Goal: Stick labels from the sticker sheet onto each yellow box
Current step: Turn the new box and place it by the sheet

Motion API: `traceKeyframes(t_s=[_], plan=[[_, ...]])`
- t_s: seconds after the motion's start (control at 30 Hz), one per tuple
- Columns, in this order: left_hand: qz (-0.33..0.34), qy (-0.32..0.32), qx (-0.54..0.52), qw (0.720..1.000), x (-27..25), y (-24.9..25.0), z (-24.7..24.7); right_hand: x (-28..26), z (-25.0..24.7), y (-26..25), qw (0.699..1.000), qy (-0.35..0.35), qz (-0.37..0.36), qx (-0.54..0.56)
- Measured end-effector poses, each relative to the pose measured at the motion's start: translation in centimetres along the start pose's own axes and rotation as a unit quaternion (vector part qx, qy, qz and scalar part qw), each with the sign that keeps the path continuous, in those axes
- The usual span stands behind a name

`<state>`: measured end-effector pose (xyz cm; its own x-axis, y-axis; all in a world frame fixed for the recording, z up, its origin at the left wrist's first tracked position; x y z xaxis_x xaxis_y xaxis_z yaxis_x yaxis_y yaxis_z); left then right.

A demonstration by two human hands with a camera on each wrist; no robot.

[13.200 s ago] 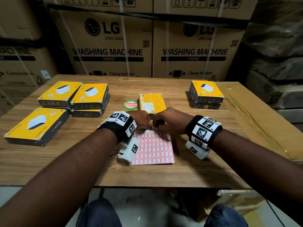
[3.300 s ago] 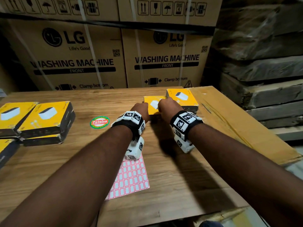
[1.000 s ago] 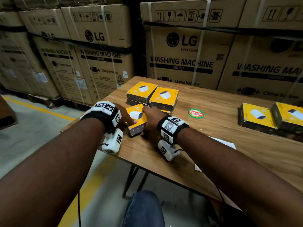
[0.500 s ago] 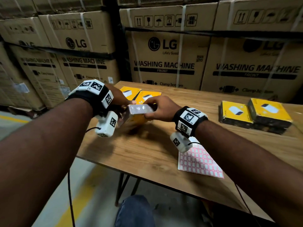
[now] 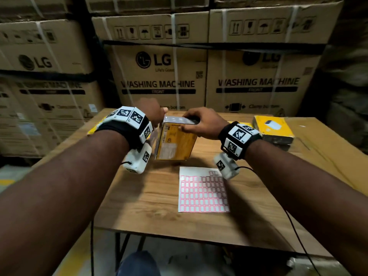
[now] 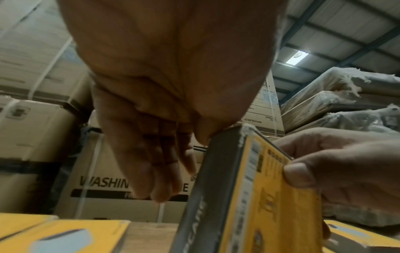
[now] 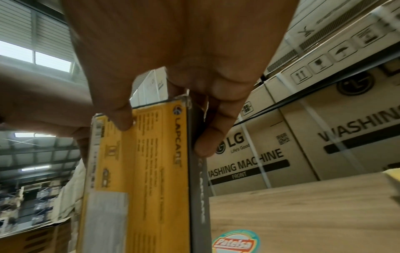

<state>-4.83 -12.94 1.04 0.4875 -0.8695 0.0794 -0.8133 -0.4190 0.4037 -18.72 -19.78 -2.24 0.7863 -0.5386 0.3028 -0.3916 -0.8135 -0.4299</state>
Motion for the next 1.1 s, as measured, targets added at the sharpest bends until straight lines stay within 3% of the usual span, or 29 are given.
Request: traceKeyframes(t_s=[0.17, 0.23, 0.3, 0.43, 0.57, 0.77, 0.9, 1.1], plan=[[0.045, -0.006, -0.168, 0.985, 1.0, 2.5, 2.6, -1.3, -2.1, 3.7, 0.999, 0.010, 0.035, -0.016], [0.052, -0.040, -0.292, 0.954, 0.8, 2.9, 4.0, -1.7, -2.5, 5.0, 0.998, 0.016, 0.055, -0.019], [0.060, -0.099, -0.350, 0.930, 0.6, 3.5, 5.7, -2.0, -2.7, 6.3, 0.996, 0.027, 0.075, -0.026], [0.116, -0.151, -0.260, 0.947, 0.2, 4.2, 8.2, -2.3, -2.6, 8.3, 0.991, 0.044, 0.122, -0.030], [0.161, -0.067, -0.189, 0.966, -0.2, 4.1, 8.2, -2.6, -2.3, 8.8, 0.986, 0.056, 0.156, -0.031], [0.139, -0.066, -0.191, 0.969, -0.1, 3.2, 9.6, -2.6, -1.5, 8.9, 0.980, 0.053, 0.183, -0.055], [0.140, -0.056, -0.189, 0.970, 0.1, 3.0, 10.5, -2.6, -1.2, 9.3, 0.970, 0.089, 0.206, -0.095], [0.132, -0.072, -0.170, 0.974, 0.3, 1.5, 13.2, -2.2, -0.3, 9.6, 0.969, 0.099, 0.187, -0.126]])
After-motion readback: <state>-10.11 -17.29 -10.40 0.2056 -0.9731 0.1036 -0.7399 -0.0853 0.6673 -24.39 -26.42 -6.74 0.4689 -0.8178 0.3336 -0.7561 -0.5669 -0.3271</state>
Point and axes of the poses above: each hand's wrist, its own x-axis towards the middle knuckle, its own z-axis out of the palm, y = z × x, the point moved 9 cm from there along x, towards the middle knuckle, and after that the axes turned 14 degrees about -x, right-handed, at the moved point
